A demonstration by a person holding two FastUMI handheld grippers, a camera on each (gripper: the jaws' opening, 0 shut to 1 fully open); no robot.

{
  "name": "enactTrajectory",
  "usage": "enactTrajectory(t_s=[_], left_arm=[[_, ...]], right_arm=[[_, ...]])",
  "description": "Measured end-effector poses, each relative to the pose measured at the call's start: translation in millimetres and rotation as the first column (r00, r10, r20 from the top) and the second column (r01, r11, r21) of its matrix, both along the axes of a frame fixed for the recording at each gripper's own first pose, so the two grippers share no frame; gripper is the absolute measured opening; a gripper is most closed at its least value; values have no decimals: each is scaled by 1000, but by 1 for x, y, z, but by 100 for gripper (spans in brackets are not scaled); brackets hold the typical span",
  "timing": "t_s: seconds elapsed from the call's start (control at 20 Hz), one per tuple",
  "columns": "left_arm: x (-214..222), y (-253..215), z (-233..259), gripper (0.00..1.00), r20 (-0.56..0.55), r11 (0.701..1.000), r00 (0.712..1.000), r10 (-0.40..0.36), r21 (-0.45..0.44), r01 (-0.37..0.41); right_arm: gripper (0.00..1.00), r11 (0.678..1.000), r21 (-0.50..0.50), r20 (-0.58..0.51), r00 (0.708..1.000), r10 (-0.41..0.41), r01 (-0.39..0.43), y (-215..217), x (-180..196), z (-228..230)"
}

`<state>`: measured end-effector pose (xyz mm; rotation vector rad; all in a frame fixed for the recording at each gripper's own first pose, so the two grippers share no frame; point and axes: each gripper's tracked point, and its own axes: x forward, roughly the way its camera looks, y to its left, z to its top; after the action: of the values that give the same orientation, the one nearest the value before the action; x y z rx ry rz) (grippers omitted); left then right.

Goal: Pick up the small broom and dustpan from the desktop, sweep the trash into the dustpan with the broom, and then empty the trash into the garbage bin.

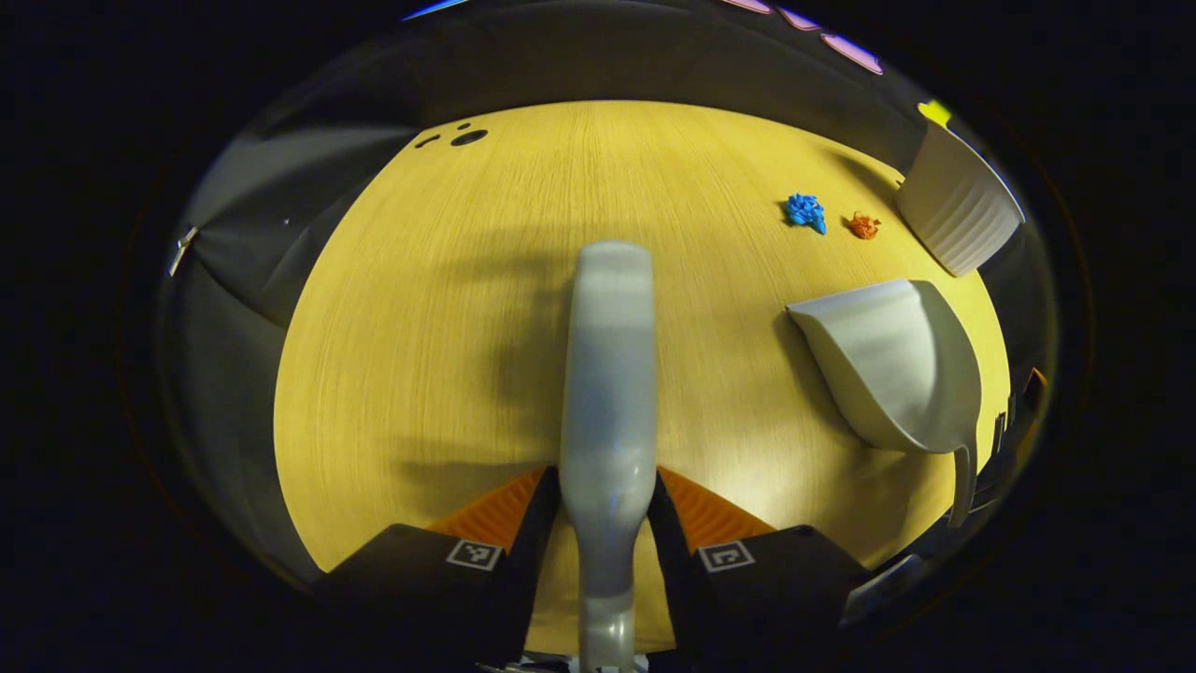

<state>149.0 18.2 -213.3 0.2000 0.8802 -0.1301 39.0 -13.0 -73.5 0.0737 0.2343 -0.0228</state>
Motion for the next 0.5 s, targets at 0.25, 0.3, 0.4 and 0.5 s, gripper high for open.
enactTrajectory(t_s=[0.25,0.3,0.4,0.5], left_arm=[[-1,-5,-1,35,67,1000,998,12,-11,-11],[-1,-6,-1,34,84,1000,996,0,-21,1],[-2,-5,0,31,120,999,992,-23,-31,26],[-4,-1,2,27,161,999,987,-20,-43,27]], right_arm=[[99,999,30,-27,999,-32,33,-5,2,0],[99,999,29,-41,998,-42,43,-7,1,-1],[99,997,39,-67,996,-65,67,-13,-6,-3],[99,995,60,-95,992,-77,83,-14,-14,-5]])
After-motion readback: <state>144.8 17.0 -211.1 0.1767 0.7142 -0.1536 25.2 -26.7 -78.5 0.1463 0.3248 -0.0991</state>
